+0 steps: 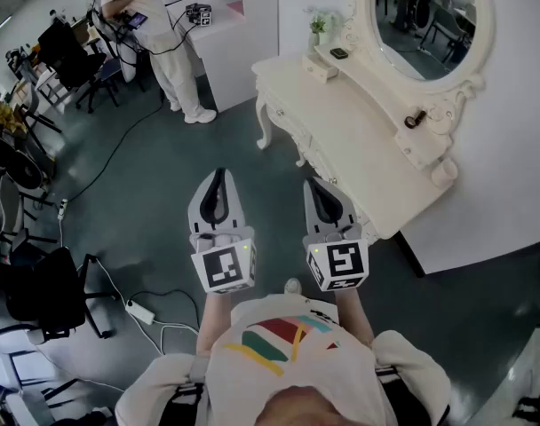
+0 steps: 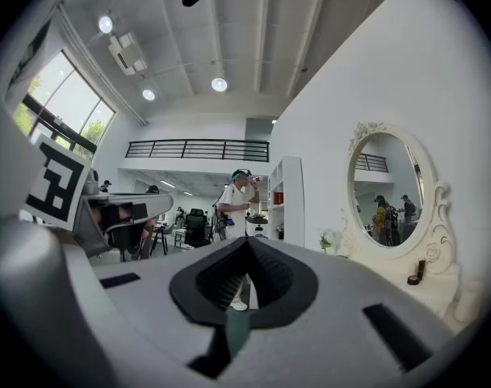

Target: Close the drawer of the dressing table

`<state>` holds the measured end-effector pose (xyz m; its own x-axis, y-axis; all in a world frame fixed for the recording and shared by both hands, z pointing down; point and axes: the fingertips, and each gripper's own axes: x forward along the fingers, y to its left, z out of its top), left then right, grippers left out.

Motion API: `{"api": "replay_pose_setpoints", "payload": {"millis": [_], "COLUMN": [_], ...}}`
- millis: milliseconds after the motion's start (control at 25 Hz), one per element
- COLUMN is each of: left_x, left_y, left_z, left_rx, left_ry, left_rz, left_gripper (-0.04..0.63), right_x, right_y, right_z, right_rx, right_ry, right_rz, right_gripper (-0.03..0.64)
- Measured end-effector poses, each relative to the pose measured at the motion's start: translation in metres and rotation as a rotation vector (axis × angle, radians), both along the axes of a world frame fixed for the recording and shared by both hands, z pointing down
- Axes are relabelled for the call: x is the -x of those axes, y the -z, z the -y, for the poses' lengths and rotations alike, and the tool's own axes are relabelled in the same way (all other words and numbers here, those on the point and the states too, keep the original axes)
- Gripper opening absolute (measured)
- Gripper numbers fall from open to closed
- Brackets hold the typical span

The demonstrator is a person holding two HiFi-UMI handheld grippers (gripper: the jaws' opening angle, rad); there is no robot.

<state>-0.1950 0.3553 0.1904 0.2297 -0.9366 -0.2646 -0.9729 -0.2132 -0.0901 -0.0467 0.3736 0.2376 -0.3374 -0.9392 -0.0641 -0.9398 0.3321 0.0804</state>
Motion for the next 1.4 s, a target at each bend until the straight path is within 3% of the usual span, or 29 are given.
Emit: {"api": "replay_pose_setpoints", "payload": {"millis": [520,960,1240,1400], "left_x": [-0.002,-0.013,-0.021,-0.017], "left_y": [0.004,-0.007,-0.022,-0.027], "left_z": [0.009,0.030,0.038,0.044], "left_rx": [0.006,0.038,0.064,0.056], "left_ry": [-0.014,-0.009,0.045,0.091], "left_rz": [-0.001,-0.014,0.005,-0.005], "left_gripper": [0.012,0.012,0.012,0.012], "right_x": [0.004,-0.011,-0.030,-0.031], "right_y": [-0.003,-0.008,-0.021,-0.030], "right_z": [0.007,0.022,0.035,0.044], "right_rx": [0.010,0.009,0.045,0.044], "right_ry": [-0.003,0.029,0.076,0.126], "right_rz": [-0.023,0.039,0.132,0.114], "right_gripper": [-0.003,-0.002,-0.002,-0.002]}}
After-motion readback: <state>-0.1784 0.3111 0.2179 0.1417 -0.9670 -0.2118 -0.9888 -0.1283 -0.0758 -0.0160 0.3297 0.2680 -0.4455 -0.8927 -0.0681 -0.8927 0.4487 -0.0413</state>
